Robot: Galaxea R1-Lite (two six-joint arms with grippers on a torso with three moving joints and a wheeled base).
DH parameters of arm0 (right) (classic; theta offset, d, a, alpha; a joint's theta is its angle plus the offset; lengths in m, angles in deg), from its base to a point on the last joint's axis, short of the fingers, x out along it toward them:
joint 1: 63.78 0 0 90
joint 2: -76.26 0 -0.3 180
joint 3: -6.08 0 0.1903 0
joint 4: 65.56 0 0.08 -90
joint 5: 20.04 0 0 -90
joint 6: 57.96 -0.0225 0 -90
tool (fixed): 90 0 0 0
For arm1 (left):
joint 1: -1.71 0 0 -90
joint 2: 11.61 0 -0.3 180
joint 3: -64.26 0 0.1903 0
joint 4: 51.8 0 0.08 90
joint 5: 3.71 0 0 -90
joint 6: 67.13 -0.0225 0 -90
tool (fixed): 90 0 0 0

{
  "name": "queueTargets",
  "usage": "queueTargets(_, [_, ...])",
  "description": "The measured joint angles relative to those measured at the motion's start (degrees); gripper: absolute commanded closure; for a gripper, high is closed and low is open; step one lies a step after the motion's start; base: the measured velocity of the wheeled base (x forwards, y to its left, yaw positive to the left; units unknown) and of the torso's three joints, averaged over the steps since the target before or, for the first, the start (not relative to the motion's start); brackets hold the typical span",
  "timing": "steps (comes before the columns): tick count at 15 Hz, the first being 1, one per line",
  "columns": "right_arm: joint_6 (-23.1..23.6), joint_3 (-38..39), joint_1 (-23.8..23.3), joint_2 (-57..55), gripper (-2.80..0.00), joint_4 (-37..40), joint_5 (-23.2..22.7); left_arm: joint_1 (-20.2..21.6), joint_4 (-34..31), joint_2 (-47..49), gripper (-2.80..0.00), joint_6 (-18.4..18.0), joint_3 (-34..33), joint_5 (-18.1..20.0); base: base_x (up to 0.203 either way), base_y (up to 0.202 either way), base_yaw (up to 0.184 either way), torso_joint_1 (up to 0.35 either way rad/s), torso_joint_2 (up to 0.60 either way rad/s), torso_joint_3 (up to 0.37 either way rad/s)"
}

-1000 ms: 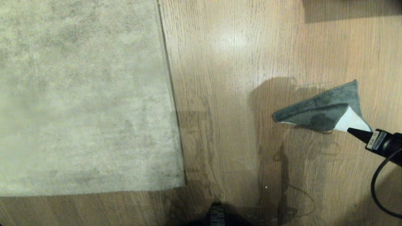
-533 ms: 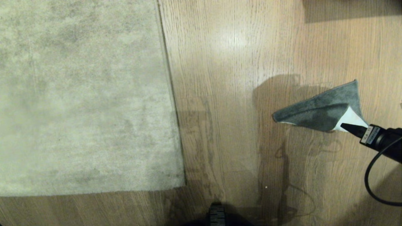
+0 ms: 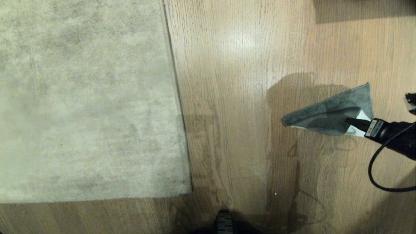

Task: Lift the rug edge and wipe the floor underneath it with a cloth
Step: Pick up the rag

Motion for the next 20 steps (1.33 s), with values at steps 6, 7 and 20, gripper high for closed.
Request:
queueTargets(6, [0.05,-5.33,1.58,-5.0,-2.8,-0.22,0.16,0.0,-0.01,0.0,0.0,0.01,0.0,0.02,0.0,0.0,0.0,0.0,0.0,0.0])
queueTargets(7, [0.01,-5.83,1.58,-5.49,-2.8,-0.22,0.17,0.0,0.0,0.0,0.0,0.0,0.0,0.02,0.0,0.0,0.0,0.0,0.0,0.0])
queueTargets(20, [-3.63,-10.15,-0.01,-5.63,-2.8,2.52,0.08,-0.01,0.0,0.0,0.0,0.02,0.0,0.02,0.0,0.0,0.0,0.0,0.0,0.0])
